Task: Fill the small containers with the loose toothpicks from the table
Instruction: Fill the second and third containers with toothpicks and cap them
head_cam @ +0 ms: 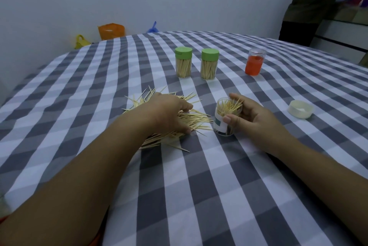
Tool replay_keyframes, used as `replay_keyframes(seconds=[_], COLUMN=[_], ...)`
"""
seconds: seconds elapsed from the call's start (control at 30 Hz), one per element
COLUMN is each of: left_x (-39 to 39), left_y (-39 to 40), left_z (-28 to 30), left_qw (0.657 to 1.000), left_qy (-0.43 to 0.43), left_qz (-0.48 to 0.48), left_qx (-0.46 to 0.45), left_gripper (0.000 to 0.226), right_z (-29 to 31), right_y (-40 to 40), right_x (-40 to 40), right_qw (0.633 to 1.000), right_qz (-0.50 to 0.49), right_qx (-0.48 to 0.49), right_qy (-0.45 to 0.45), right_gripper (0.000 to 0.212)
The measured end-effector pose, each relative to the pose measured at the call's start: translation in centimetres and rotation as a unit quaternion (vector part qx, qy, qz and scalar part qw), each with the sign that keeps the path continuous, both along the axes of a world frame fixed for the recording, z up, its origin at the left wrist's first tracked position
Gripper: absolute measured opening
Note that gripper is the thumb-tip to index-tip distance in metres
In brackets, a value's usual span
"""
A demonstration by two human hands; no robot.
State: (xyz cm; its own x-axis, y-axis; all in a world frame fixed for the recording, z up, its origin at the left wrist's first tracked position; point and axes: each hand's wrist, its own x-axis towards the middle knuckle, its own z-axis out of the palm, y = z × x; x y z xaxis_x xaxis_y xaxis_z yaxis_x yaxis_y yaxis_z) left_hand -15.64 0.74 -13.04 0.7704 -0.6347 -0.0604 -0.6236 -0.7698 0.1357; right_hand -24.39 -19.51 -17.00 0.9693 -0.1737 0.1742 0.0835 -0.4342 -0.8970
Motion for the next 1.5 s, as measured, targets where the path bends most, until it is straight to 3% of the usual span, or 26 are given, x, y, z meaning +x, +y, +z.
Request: replay_keyframes(seconds=[0.17, 0.33, 0.53, 0.7, 0.8, 0.87, 0.97, 1.07, 1.17, 1.33, 1.5], left_x=[0.2, 0.5, 0.3, 0.5, -0.1, -0.4, -0.7, -1.0, -1.2, -2.0, -3.2], left_y=[-0.3, -1.2, -1.6, -1.6, -1.3, -1.2, -1.2, -1.6, -1.9, -2.5, -3.9], left_z=[0.2, -0.5, -1.6, -1.6, -1.2, -1.1, -0.8, -0.1, 0.3, 0.6, 0.0], left_qw=[0.996, 0.990, 0.976, 0.986, 0.980, 0.936, 0.818, 0.696, 0.615, 0.551, 0.582], left_qy=[-0.045, -0.100, -0.197, -0.165, -0.088, -0.009, 0.144, 0.251, 0.273, 0.250, 0.246], left_qz=[0.006, -0.011, -0.036, -0.004, 0.037, 0.065, 0.083, 0.074, 0.069, 0.091, 0.081], left_qx=[0.072, 0.098, 0.090, 0.017, -0.173, -0.347, -0.551, -0.668, -0.737, -0.791, -0.771], left_gripper=[0.054, 0.030, 0.029, 0.037, 0.034, 0.031, 0.030, 0.026, 0.028, 0.042, 0.049], right_z=[0.1, 0.1, 0.0, 0.1, 0.2, 0.3, 0.2, 0.2, 0.1, 0.2, 0.3], right_y=[0.5, 0.6, 0.4, 0.4, 0.6, 0.9, 1.5, 2.2, 2.4, 2.5, 2.7], right_x=[0.0, 0.0, 0.0, -0.1, -0.1, -0.3, -0.3, -0.4, -0.4, -0.6, -0.6], right_qw=[1.000, 1.000, 1.000, 1.000, 1.000, 1.000, 0.999, 0.999, 0.998, 0.998, 0.998], right_qz=[0.003, 0.003, 0.014, 0.018, 0.019, 0.020, 0.032, 0.042, 0.048, 0.045, 0.055], right_qx=[-0.005, -0.018, -0.010, -0.011, -0.017, -0.013, -0.016, -0.024, -0.032, -0.041, -0.030], right_qy=[0.002, 0.004, 0.011, 0.014, 0.017, 0.015, 0.016, 0.021, 0.017, 0.012, 0.004], right_gripper=[0.074, 0.066, 0.066, 0.066, 0.069, 0.077, 0.084, 0.075, 0.069, 0.067, 0.067])
